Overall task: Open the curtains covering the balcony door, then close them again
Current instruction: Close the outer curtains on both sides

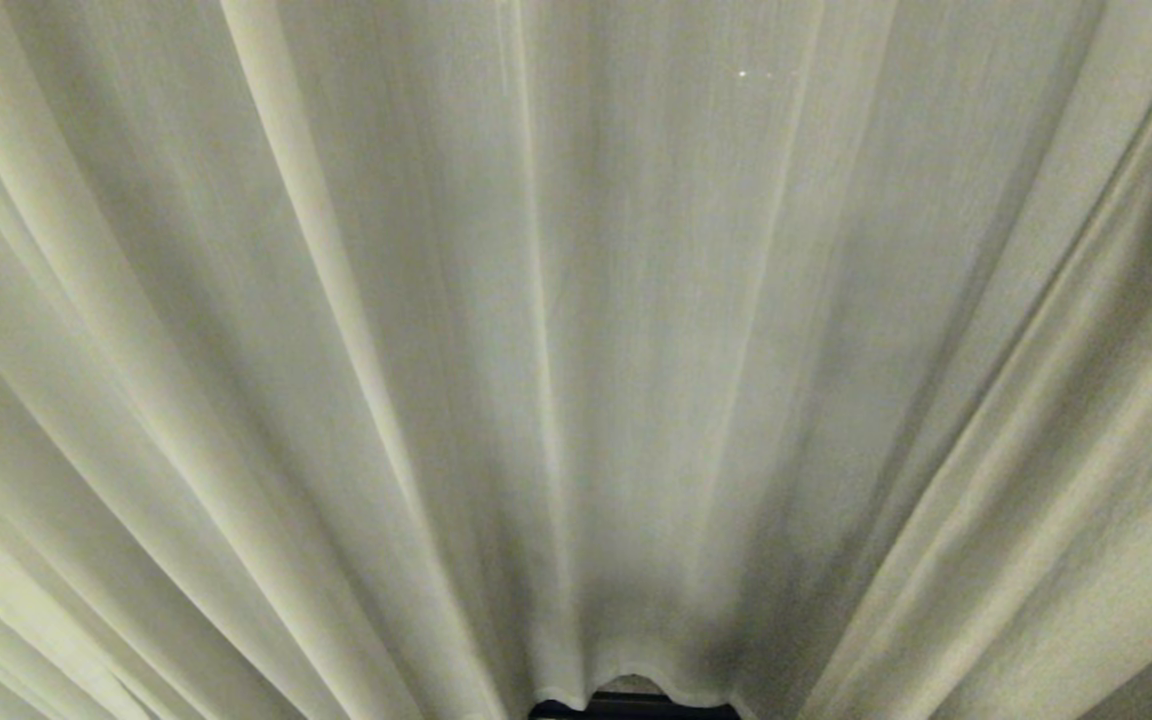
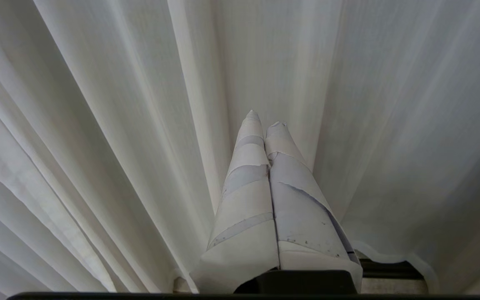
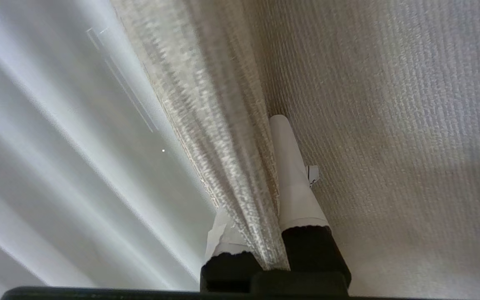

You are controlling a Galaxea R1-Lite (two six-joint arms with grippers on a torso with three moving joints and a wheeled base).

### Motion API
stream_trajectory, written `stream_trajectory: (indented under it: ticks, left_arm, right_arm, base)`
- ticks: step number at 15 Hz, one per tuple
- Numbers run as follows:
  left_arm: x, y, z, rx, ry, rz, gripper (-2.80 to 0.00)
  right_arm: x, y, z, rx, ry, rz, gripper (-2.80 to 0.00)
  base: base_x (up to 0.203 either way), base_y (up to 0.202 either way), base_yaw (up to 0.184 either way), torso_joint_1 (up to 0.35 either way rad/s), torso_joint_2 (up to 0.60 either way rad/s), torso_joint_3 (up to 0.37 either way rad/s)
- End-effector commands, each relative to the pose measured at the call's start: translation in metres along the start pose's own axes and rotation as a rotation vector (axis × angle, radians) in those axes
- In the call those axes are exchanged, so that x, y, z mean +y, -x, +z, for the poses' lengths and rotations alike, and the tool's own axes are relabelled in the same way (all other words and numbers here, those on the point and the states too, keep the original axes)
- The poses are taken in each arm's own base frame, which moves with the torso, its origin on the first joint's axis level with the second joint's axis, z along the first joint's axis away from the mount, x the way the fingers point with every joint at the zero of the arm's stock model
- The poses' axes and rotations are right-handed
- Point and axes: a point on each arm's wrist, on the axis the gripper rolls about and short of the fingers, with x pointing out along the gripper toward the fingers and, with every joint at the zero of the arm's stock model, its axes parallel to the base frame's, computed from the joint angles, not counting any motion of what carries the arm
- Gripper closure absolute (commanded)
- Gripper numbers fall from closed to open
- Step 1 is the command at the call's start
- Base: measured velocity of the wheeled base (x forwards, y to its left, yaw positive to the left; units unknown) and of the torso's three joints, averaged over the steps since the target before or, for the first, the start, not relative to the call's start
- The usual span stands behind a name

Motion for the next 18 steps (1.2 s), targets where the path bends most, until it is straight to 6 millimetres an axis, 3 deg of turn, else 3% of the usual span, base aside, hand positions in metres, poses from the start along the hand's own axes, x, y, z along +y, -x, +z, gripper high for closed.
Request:
stream_trajectory:
  ticks: [1,6,12,18]
  left_arm:
    - [0.000,0.000,0.000,-0.001,-0.001,0.000,0.00]
    - [0.000,0.000,0.000,-0.001,-0.001,0.000,0.00]
    - [0.000,0.000,0.000,-0.001,-0.001,0.000,0.00]
    - [0.000,0.000,0.000,-0.001,-0.001,0.000,0.00]
  right_arm:
    - [0.015,-0.012,-0.025,0.067,0.012,0.014,0.00]
    - [0.033,-0.043,-0.065,0.044,0.104,-0.013,0.00]
    - [0.069,-0.057,-0.107,0.058,0.118,0.079,0.00]
    - [0.082,-0.058,-0.118,0.045,0.127,0.130,0.00]
  base:
    - [0.000,0.000,0.000,0.000,0.00,0.000]
    - [0.000,0.000,0.000,0.000,0.00,0.000]
    - [0.000,0.000,0.000,0.000,0.00,0.000]
    - [0.000,0.000,0.000,0.004,0.00,-0.001]
